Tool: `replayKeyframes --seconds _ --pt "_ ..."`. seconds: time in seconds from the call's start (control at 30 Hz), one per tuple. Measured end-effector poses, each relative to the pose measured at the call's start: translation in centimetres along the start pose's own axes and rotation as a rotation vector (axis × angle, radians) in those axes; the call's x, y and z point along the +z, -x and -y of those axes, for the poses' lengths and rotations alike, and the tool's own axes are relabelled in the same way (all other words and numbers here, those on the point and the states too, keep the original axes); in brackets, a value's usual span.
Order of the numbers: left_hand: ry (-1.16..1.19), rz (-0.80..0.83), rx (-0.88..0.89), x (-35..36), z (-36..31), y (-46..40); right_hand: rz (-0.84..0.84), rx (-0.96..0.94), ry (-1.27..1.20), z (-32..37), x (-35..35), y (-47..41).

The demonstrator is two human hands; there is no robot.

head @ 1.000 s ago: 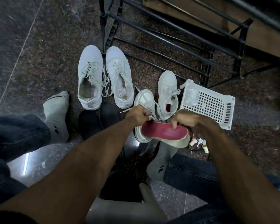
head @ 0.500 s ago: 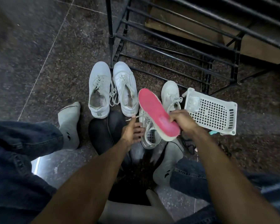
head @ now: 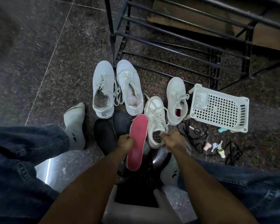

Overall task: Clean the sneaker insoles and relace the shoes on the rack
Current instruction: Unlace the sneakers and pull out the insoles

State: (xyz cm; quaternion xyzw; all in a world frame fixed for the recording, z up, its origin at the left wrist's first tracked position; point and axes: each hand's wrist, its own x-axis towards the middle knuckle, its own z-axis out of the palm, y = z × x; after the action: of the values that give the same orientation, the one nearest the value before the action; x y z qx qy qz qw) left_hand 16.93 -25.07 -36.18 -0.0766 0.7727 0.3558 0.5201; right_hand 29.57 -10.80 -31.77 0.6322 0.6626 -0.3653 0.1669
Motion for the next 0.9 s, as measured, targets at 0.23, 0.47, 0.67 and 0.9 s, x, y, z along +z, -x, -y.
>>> replayKeyframes --seconds 0.23,0.47,0.67,0.9 --pt "0.170 0.057 -0.205 1.6 0.4 0.4 -0.135 -0.082 -0.022 1.3 -0.5 -1.7" --pt "0.161 0.166 -0.285 2.8 -0.7 0.0 -0.238 -0.204 0.063 5.0 -3.1 -3.8" --pt "0.173 0.252 -0.243 3.1 -2.0 -0.9 -0.293 -0.179 -0.163 7.7 -3.3 -5.5" --pt "-0.218 -0.077 0.056 2.8 -0.9 -1.9 -0.485 -0.186 0.029 5.3 -3.3 -4.2"
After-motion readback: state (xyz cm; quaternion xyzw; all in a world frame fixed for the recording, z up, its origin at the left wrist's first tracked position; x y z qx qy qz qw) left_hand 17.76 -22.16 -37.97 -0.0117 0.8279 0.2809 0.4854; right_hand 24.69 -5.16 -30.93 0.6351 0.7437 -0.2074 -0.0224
